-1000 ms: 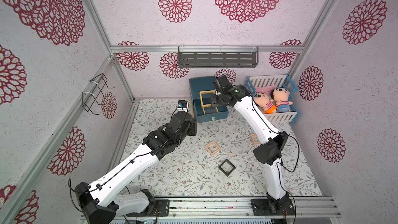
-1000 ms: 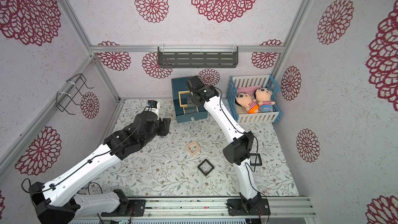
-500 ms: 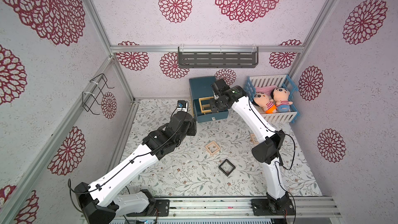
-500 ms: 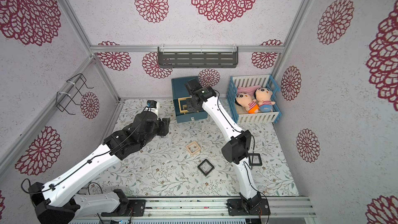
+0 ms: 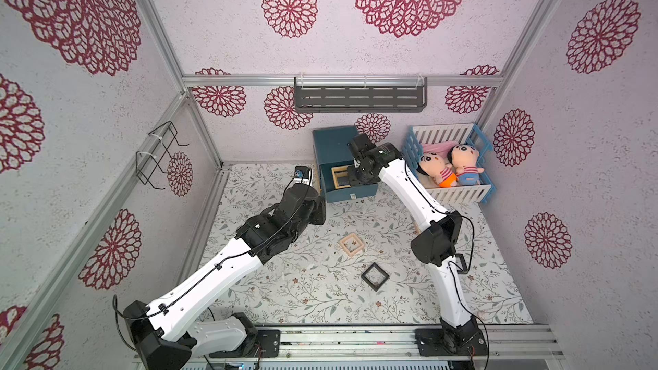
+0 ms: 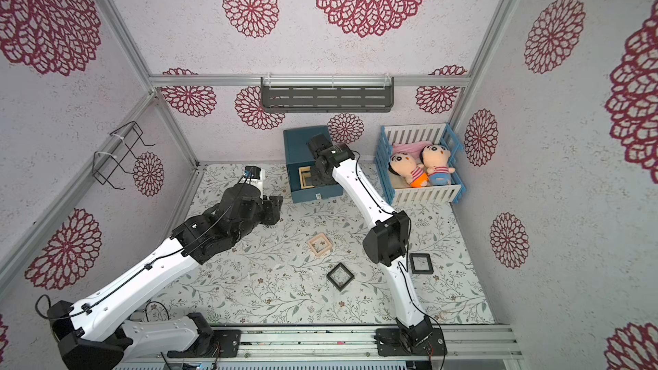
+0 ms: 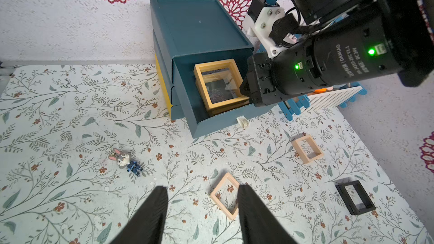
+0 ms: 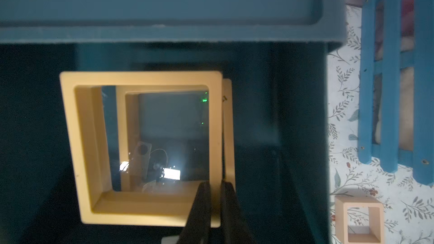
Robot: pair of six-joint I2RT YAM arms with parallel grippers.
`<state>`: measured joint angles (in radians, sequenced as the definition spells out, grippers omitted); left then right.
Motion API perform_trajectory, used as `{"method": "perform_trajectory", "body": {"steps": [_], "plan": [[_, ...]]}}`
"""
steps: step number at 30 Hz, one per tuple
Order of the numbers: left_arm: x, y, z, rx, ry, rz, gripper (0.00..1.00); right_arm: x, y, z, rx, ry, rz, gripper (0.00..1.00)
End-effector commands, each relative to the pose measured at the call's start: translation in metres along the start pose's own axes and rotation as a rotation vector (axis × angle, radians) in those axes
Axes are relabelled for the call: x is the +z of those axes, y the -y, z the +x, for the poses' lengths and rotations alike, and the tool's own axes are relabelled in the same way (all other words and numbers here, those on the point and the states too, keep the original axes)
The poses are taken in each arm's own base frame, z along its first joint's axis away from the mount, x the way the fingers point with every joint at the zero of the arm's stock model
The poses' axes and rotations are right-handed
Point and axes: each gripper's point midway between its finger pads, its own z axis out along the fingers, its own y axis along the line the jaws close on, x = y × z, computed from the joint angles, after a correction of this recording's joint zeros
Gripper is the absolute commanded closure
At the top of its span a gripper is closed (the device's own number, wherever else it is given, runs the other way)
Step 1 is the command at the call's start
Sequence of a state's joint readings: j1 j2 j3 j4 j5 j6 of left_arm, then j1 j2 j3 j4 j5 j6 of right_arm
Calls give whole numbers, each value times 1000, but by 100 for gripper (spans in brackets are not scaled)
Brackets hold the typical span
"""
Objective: Place the brooch boxes into the drawer by color
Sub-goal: Place the brooch box in the drawer.
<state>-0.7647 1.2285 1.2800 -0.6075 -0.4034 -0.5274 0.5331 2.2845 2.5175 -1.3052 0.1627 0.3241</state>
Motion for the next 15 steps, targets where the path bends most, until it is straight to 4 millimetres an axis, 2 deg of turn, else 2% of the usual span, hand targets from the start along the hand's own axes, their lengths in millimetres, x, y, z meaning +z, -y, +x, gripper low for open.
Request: {"method": "perform_trajectory", "body": {"steps": [1, 15], "plan": [[-3, 0, -5, -3, 9, 9, 46, -12, 5, -16, 9, 60, 6, 100], [0, 3, -4, -1, 4, 19, 45, -2, 9, -19, 50, 55, -4, 100]]}}
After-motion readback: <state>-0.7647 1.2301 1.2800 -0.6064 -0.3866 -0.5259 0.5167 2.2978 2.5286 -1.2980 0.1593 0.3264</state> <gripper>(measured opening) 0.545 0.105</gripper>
